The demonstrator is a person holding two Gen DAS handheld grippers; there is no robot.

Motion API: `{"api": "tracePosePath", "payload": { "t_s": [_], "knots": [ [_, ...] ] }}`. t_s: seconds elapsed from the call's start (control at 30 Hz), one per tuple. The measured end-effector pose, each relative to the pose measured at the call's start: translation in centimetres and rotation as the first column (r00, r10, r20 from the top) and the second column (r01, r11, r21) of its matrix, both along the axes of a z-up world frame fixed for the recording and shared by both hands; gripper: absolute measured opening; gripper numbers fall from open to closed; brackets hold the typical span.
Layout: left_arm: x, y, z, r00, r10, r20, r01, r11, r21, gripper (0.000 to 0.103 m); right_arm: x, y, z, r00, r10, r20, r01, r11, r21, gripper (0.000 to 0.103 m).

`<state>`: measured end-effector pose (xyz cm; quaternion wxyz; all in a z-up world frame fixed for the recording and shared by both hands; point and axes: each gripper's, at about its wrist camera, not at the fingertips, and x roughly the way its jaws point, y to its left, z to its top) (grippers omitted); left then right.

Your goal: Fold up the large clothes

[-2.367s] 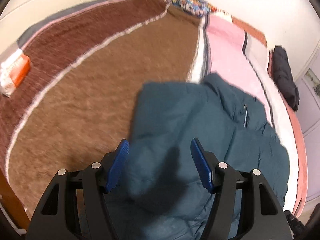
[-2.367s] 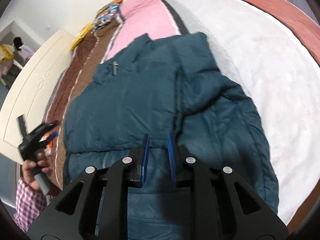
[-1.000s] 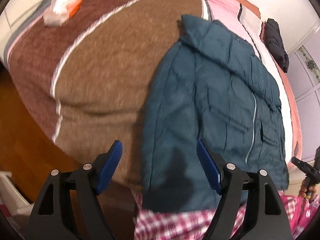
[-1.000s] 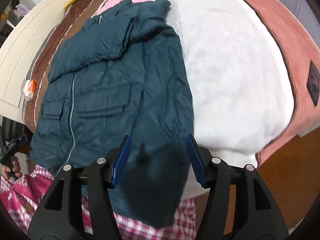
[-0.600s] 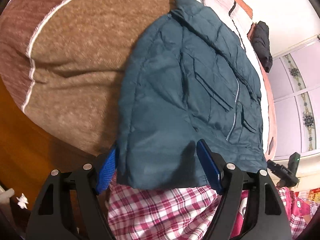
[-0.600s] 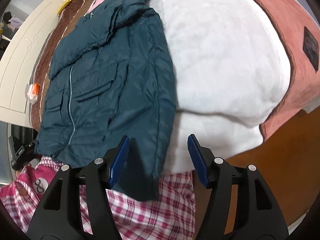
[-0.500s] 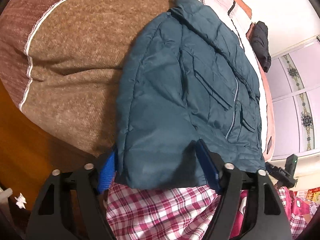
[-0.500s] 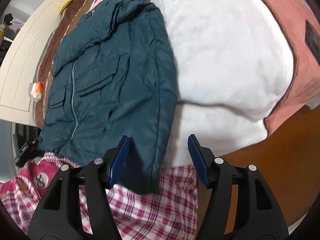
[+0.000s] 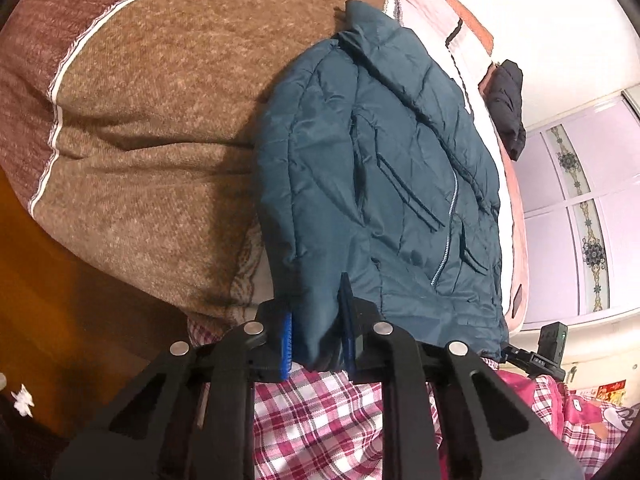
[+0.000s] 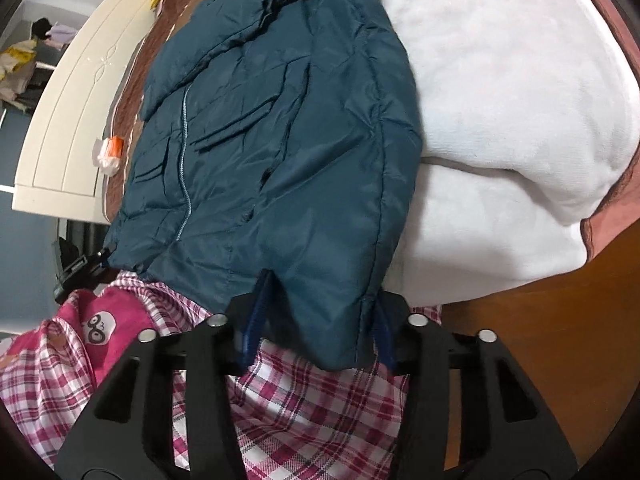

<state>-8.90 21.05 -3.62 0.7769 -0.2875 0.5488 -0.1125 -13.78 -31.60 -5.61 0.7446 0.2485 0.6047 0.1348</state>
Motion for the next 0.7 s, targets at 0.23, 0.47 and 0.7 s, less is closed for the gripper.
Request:
{"api": "tracePosePath", "payload": {
  "t_s": [0.23, 0.47, 0.7],
  "knots": [
    [0.3, -0.4, -0.5, 0.999, -0.015, -0.037, 0.015, 1.0, 0.013, 0.043, 0.2, 0.1, 0.5, 0.999, 0.024, 0.021, -0.024, 1.0, -0.015, 0.018],
    [0.7, -1.0, 1.7, 0.997, -0.053, 0.049, 0.05, 0.997, 0.061, 0.011, 0.7, 0.3, 2.1, 0.997, 0.018, 0.076, -0.019, 1.0, 0.014, 0.01],
    [1.6, -2.0, 4.8, 0.988, -0.053, 0.144, 0.042, 0.996, 0.074, 0.01, 1.7, -0.1, 4.9, 0.984, -0.006, 0.18, -0.009, 0.997, 0.08, 0.009]
  ]
}}
